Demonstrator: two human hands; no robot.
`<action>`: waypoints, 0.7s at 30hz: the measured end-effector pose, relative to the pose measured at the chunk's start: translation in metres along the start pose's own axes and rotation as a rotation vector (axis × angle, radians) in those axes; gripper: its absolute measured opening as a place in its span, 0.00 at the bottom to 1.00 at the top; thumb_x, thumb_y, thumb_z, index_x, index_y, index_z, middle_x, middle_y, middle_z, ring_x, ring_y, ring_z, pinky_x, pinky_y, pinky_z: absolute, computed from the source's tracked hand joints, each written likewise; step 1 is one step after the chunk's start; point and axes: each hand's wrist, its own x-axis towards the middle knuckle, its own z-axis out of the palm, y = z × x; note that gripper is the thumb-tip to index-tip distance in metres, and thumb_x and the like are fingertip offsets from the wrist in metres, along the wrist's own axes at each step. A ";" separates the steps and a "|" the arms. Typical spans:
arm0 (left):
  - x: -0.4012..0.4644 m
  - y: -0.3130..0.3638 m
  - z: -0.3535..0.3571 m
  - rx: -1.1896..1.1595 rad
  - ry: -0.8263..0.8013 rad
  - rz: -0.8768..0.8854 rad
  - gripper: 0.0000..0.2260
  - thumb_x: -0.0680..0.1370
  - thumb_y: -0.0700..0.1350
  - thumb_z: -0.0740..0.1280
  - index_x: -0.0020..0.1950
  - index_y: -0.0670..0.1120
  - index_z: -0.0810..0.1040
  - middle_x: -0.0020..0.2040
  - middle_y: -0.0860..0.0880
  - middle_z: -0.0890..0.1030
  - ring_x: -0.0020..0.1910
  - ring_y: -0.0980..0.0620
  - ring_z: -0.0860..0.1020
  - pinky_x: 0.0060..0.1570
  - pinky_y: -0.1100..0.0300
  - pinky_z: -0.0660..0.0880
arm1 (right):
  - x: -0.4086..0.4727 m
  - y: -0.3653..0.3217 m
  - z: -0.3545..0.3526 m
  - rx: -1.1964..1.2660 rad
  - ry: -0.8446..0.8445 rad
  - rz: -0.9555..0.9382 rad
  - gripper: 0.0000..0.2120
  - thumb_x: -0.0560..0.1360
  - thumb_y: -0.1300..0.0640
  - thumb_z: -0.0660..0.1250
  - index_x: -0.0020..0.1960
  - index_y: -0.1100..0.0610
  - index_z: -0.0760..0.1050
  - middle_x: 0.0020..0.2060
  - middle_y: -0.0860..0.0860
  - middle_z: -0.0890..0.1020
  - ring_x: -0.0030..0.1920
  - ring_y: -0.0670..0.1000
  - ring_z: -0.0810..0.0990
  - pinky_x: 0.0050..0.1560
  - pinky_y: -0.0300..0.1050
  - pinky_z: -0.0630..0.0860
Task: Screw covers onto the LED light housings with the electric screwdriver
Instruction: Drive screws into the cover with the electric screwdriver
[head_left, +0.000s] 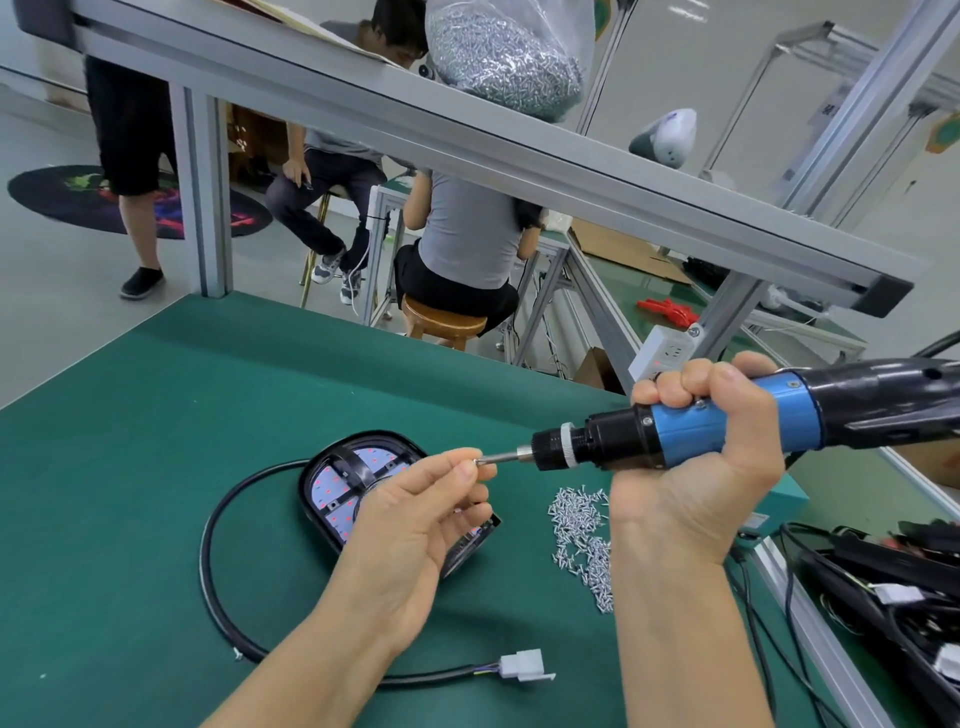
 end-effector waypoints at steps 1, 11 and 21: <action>0.002 0.005 -0.007 0.123 0.000 0.030 0.10 0.64 0.44 0.75 0.45 0.45 0.86 0.45 0.47 0.84 0.34 0.56 0.78 0.36 0.63 0.76 | 0.002 0.001 -0.002 -0.001 0.000 -0.002 0.10 0.66 0.65 0.62 0.44 0.54 0.69 0.26 0.47 0.72 0.26 0.45 0.71 0.32 0.38 0.72; 0.037 0.016 -0.077 1.690 -0.082 0.212 0.38 0.52 0.77 0.55 0.62 0.74 0.62 0.74 0.61 0.57 0.75 0.58 0.45 0.73 0.48 0.40 | 0.002 0.028 -0.037 -0.248 -0.035 0.016 0.13 0.67 0.69 0.61 0.47 0.54 0.69 0.27 0.50 0.71 0.26 0.48 0.70 0.34 0.40 0.72; 0.044 0.006 -0.064 1.847 -0.147 0.154 0.47 0.52 0.76 0.50 0.70 0.64 0.65 0.71 0.64 0.62 0.75 0.57 0.47 0.73 0.45 0.39 | 0.005 0.052 -0.052 -0.434 -0.074 0.025 0.13 0.66 0.68 0.63 0.46 0.53 0.71 0.27 0.49 0.73 0.27 0.51 0.72 0.36 0.44 0.71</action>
